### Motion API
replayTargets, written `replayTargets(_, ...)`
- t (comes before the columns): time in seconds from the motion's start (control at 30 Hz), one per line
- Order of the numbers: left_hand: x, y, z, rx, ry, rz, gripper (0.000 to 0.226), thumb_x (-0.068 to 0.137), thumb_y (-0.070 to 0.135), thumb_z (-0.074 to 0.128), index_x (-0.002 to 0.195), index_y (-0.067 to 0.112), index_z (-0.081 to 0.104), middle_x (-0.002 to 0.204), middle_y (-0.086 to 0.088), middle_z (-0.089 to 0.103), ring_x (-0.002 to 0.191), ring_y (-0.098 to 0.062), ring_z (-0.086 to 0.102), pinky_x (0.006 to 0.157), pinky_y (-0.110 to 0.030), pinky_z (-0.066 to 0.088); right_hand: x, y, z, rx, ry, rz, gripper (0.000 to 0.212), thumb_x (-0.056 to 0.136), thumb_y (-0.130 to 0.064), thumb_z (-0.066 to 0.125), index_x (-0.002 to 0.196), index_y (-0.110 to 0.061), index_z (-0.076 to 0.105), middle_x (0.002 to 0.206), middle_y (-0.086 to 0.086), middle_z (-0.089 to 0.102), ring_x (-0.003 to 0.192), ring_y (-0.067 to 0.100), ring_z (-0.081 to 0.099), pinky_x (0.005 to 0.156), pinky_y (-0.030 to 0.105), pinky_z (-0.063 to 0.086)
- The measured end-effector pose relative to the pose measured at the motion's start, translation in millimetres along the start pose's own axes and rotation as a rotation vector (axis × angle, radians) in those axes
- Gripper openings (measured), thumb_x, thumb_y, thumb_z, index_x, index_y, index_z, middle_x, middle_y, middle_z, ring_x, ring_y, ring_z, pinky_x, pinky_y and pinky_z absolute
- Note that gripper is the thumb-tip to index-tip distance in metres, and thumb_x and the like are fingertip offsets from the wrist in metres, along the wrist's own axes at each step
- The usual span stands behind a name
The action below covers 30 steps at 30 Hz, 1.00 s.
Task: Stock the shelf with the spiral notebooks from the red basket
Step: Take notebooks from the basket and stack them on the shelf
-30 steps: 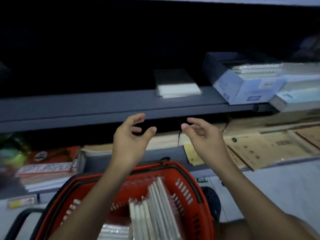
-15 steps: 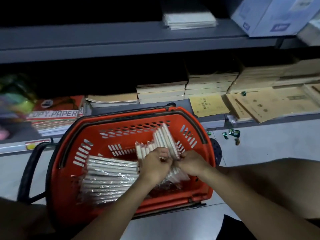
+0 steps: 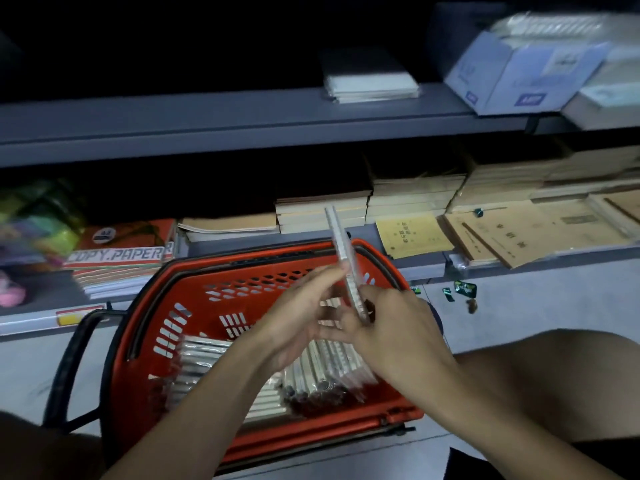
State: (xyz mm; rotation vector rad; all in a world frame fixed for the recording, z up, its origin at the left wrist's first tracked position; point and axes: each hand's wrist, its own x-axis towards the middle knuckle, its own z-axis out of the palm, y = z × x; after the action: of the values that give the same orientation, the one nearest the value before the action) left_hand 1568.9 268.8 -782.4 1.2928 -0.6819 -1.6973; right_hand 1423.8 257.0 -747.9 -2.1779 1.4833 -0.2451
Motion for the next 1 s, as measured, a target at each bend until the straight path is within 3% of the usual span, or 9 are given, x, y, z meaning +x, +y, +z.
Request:
replayTargets(0.13,-20,23,-12,0.074,0.119,0.14,0.038,0.09,0.033,0.07,0.127,0.028,0.064,0.124,-0.01,0.07,0.112,-0.026,0.065,0.061,-0.032,0.057,-12,-20,-30,0.288,-0.108,-0.149,0.05,0.085,-0.051,0.07,0.133,-0.041,0.059,0.126,-0.033,0.055,0.116,-0.009,0.054,0.102,0.022,0.046)
replayTargets(0.2,-30,32,-18,0.056,0.132,0.205,0.034,0.095,0.01,0.06,0.127,0.023,0.061,0.12,-0.016,0.071,0.099,-0.027,0.07,0.056,-0.033,0.057,-11,-24,-38,0.32,-0.056,-0.248,0.05,0.087,-0.044,0.071,0.135,-0.038,0.059,0.134,-0.033,0.051,0.123,-0.012,0.047,0.108,0.019,0.039)
replayTargets(0.3,-40,43,-20,-0.008,0.148,0.318,0.043,0.095,-0.012,0.041,0.125,0.016,0.057,0.112,-0.012,0.075,0.08,-0.026,0.074,0.057,-0.037,0.06,-2,-21,-38,0.527,0.03,-0.255,0.036,0.092,-0.032,0.07,0.128,-0.036,0.066,0.125,-0.025,0.063,0.119,-0.009,0.056,0.102,0.018,0.045)
replayTargets(0.4,-33,31,-14,0.067,0.244,0.26,0.025,0.099,0.001,0.051,0.122,0.008,0.059,0.11,-0.018,0.073,0.084,-0.029,0.074,0.062,-0.034,0.06,12,-10,-13,0.715,-0.149,-0.095,0.03,0.094,-0.015,0.068,0.122,-0.028,0.069,0.118,-0.014,0.071,0.112,-0.001,0.065,0.098,0.024,0.054)
replayTargets(0.6,-4,-19,-26,0.153,0.427,0.081,0.019,0.095,0.007,0.063,0.113,0.013,0.058,0.117,-0.018,0.067,0.077,-0.022,0.068,0.078,-0.041,0.059,30,38,41,0.585,-0.001,0.286,0.008,0.097,-0.012,0.06,0.097,-0.015,0.068,0.093,-0.005,0.067,0.09,0.012,0.064,0.08,0.028,0.047)
replayTargets(0.7,6,-37,-32,0.182,0.409,0.01,0.021,0.096,0.007,0.061,0.117,0.009,0.058,0.118,-0.018,0.066,0.08,-0.022,0.067,0.078,-0.041,0.06,30,50,50,0.492,-0.157,0.387,0.015,0.097,-0.021,0.063,0.103,-0.008,0.067,0.101,0.01,0.067,0.091,0.021,0.06,0.089,0.033,0.046)
replayTargets(0.77,13,-46,-32,0.174,0.401,-0.02,0.023,0.097,0.008,0.061,0.119,0.009,0.058,0.118,-0.016,0.066,0.084,-0.024,0.068,0.079,-0.041,0.06,29,52,53,0.478,-0.275,0.431,0.018,0.097,-0.027,0.065,0.107,-0.012,0.063,0.096,0.005,0.062,0.086,0.016,0.055,0.087,0.029,0.047)
replayTargets(0.87,23,-56,-33,0.158,0.4,-0.048,0.024,0.096,0.009,0.062,0.12,0.01,0.059,0.117,-0.013,0.067,0.084,-0.023,0.069,0.077,-0.038,0.063,31,59,59,0.44,-0.381,0.438,0.02,0.094,-0.03,0.069,0.082,-0.027,0.053,0.076,-0.012,0.055,0.067,0.0,0.052,0.06,0.012,0.041)
replayTargets(1.0,31,-65,-31,0.162,0.372,-0.083,0.019,0.096,0.01,0.063,0.115,0.014,0.06,0.112,-0.011,0.069,0.09,-0.025,0.071,0.078,-0.038,0.063,36,68,71,0.341,-0.42,0.411,0.028,0.092,-0.026,0.071,0.068,-0.028,0.057,0.065,-0.012,0.059,0.058,-0.001,0.054,0.047,0.01,0.037)
